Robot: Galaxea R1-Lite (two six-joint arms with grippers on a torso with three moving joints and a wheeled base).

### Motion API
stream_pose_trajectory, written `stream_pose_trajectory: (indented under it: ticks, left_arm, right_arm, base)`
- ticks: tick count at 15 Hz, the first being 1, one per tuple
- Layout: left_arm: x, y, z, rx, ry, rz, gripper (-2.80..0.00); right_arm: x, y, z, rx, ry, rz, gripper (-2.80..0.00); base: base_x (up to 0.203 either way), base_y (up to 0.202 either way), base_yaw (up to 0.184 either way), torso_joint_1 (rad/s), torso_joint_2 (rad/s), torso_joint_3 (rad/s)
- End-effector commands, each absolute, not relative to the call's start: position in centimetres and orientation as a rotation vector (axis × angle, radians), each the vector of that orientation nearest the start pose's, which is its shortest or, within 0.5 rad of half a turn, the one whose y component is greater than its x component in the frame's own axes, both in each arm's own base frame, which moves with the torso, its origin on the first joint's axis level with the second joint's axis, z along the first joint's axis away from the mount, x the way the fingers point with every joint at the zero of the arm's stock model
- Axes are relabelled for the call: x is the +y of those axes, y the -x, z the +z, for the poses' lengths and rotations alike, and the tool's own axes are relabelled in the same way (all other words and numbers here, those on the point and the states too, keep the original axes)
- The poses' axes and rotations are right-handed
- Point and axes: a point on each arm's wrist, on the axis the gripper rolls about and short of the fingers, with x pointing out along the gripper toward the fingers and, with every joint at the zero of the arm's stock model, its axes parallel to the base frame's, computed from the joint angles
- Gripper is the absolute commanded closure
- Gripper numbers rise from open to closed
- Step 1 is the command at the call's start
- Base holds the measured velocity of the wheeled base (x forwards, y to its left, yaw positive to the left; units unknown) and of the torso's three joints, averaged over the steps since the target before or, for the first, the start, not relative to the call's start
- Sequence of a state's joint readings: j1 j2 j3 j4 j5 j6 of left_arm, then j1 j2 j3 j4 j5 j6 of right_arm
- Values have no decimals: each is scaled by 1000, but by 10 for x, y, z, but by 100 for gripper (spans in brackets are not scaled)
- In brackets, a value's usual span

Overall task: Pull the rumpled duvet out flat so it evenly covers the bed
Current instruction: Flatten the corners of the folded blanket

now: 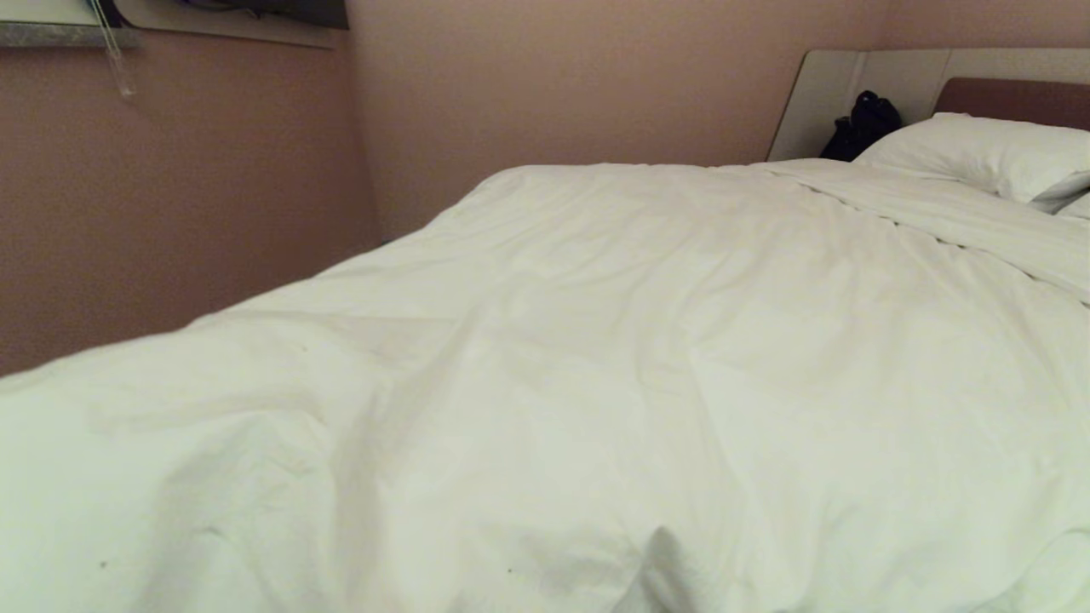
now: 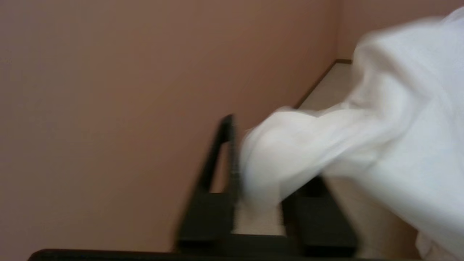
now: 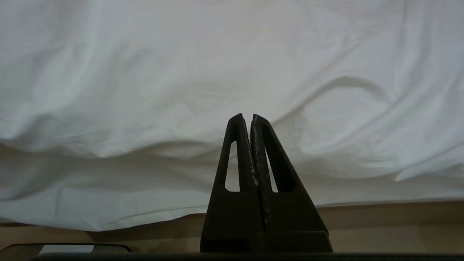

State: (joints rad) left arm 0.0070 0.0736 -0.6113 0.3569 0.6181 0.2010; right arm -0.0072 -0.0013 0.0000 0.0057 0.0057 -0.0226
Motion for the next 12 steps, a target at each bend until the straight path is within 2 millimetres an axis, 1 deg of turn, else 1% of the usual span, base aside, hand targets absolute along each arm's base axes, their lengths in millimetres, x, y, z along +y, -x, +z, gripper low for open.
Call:
stream_pose_trajectory:
  ticks: [1, 3, 5, 10, 11, 12]
  left_arm:
    - [13, 88, 190, -67, -157, 635, -280]
    - [13, 84, 175, 55, -197, 661, -280]
    - [13, 81, 162, 95, -211, 662, -280]
    - [13, 80, 164, 83, -208, 646, -280]
    - [13, 79, 166, 72, -205, 625, -280]
    - [11, 78, 168, 42, -200, 564, -280]
  right_arm:
    - [0, 23, 75, 5, 23, 0, 0]
    - [0, 23, 75, 5, 23, 0, 0]
    - [0, 23, 75, 6, 23, -1, 0]
    - [0, 23, 75, 5, 23, -1, 0]
    - [0, 23, 75, 5, 23, -1, 0]
    - [0, 23, 75, 5, 23, 0, 0]
  base:
    - [0, 0, 0, 0, 0, 0]
    - [0, 0, 0, 0, 0, 0]
    - [0, 0, 0, 0, 0, 0]
    - [0, 0, 0, 0, 0, 0]
    - [0, 0, 0, 0, 0, 0]
    - [0, 0, 0, 0, 0, 0]
